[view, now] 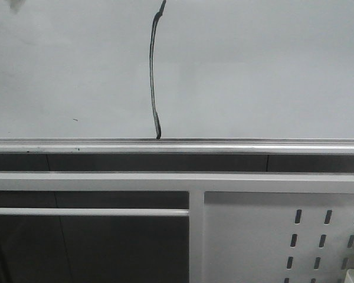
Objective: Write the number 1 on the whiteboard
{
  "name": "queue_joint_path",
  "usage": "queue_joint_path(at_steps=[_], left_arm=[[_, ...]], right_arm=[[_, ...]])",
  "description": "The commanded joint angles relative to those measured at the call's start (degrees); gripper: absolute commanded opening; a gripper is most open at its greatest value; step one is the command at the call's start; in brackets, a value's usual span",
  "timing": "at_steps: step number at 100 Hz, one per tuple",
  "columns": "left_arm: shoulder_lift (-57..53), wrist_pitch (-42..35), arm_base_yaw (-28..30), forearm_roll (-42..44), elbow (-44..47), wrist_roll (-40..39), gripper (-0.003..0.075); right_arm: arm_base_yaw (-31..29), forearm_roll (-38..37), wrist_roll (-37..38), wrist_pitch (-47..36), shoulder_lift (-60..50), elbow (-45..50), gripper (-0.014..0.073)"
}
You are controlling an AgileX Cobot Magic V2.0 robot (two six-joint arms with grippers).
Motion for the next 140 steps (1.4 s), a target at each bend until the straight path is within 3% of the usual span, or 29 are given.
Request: queue_joint_path(at_steps=[1, 37, 112, 130, 140], left_arm=[[0.02, -3.45, 0.12, 0.08, -2.21, -0.34, 0.0216], [0.02, -3.55, 0.12, 0.83, -2.21, -0.34, 0.0115], [0.02, -5.06, 0.12, 1.57, -2.21, -0.34, 0.0109], [0.02, -5.12, 0.12, 1.57, -2.21, -0.34, -0.0022], [0.02, -5.12, 0.12, 1.57, -2.21, -0.34, -0.002]], right_arm=[[-0.04, 1.19, -0.33, -1.45, -0.8, -1.76, -0.0072], [-0.04, 1.85, -0.33, -1.41, -0.8, -1.76, -0.0072], [-0.04, 2.36, -0.33, -0.87, -0.8, -1.76, -0.0072], [-0.04, 2.36, -0.33, -0.87, -0.8, -1.76, -0.0071], [-0.04, 2.36, -0.33, -0.87, -0.8, -1.76, -0.0067]])
